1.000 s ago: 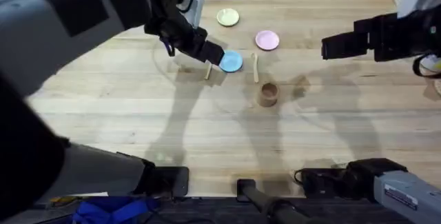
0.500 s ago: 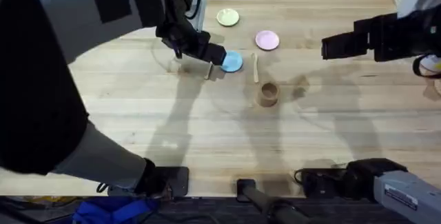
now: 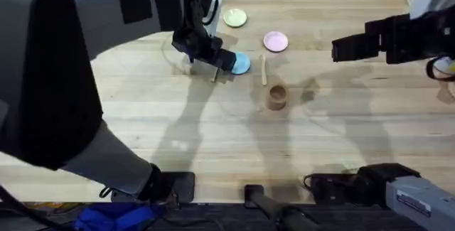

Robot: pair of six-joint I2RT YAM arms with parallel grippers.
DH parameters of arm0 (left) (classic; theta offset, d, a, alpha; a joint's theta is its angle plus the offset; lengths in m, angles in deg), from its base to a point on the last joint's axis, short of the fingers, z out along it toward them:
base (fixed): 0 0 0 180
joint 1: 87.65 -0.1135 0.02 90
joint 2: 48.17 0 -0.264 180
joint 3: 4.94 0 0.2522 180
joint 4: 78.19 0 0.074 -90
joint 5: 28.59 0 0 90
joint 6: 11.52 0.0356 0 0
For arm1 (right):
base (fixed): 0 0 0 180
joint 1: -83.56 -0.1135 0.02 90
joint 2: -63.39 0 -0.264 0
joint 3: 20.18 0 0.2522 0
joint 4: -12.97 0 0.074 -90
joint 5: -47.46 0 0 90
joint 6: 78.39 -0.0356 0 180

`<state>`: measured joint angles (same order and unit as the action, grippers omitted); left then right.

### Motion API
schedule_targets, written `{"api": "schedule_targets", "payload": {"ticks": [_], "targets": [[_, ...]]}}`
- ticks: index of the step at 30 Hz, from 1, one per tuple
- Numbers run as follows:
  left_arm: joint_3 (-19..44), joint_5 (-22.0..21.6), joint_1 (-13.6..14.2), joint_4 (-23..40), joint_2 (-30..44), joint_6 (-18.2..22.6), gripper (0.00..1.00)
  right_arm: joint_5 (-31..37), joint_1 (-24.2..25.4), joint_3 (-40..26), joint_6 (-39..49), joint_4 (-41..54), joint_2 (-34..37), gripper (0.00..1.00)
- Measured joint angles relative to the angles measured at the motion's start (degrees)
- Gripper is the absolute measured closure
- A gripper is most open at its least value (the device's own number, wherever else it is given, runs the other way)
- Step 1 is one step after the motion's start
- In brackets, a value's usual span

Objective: Pick up a utensil and set it on the pink plate, then put the other utensil in the container.

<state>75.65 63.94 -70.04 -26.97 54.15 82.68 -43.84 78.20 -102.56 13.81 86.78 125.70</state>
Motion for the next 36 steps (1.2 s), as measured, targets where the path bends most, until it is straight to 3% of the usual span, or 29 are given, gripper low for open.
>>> {"api": "schedule_targets", "payload": {"ticks": [16,24,28,36], "targets": [[0.42,-0.62,0.26,-0.21,1.14,-1.79,0.008,0.02,0.00,0.00,0.00,0.00,0.02,0.003],[0.48,-0.71,0.50,0.07,1.18,-1.96,0.078,0.01,0.00,0.00,0.00,0.02,0.02,0.003],[0.52,-0.69,0.55,0.26,1.18,-2.12,0.157,0.02,0.00,-0.01,0.00,0.02,-0.01,0.003],[0.55,-0.60,0.66,0.43,1.18,-2.22,0.456,0.00,0.00,-0.02,0.02,0.02,0.02,0.003]]}}
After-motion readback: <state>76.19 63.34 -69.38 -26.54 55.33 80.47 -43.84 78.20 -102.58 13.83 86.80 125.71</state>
